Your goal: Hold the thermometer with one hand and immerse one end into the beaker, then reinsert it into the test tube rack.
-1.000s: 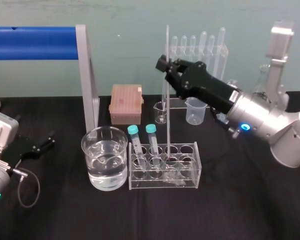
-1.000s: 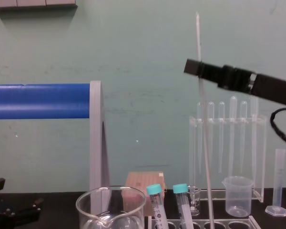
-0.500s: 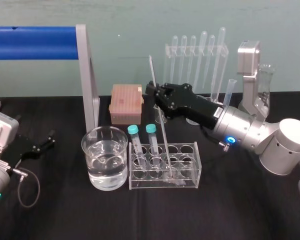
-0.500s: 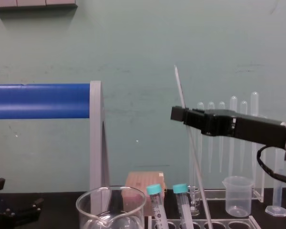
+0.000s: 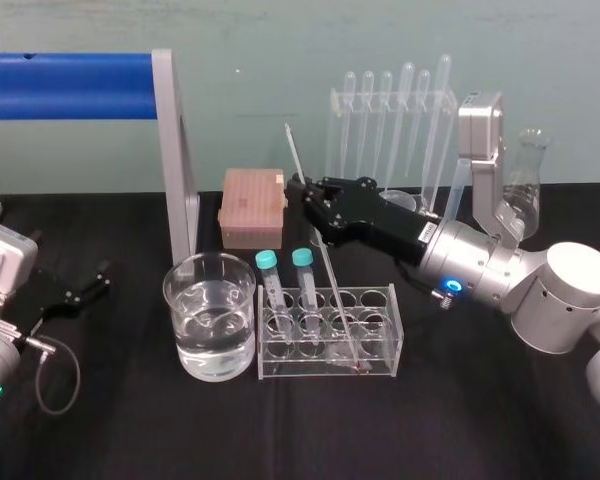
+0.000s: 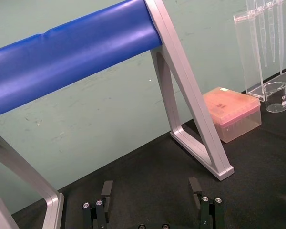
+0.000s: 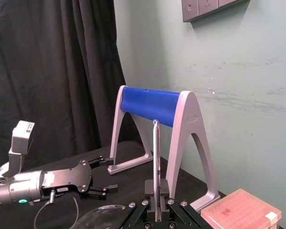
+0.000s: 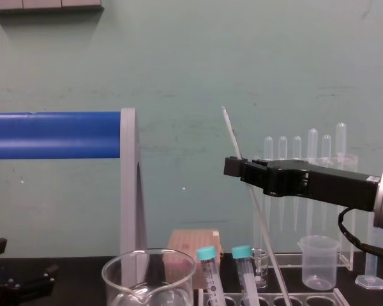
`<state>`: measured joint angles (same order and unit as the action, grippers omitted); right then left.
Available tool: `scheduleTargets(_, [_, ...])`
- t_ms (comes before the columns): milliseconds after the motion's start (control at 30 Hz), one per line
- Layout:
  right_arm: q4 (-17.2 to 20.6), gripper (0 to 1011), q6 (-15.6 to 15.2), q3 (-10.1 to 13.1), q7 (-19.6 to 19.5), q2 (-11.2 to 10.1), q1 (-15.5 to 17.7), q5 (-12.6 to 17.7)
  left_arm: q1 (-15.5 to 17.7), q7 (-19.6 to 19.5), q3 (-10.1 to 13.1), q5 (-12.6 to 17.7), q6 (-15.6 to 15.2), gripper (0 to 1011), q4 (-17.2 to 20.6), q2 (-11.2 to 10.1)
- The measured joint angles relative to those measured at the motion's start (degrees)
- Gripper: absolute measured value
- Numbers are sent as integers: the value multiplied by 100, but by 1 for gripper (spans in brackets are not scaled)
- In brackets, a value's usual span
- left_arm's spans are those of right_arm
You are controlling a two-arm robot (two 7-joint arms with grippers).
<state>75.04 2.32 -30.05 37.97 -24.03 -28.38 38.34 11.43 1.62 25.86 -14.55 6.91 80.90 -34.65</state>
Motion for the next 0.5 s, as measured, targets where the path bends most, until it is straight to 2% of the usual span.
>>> scheduleTargets(400, [7, 57, 0, 1, 5, -9, 1, 5, 0, 0, 0, 0, 0, 1008, 0, 0])
scheduleTargets(500, [8, 95, -1, 1, 5, -11, 3, 4, 0, 0, 0, 0, 0, 1008, 0, 0])
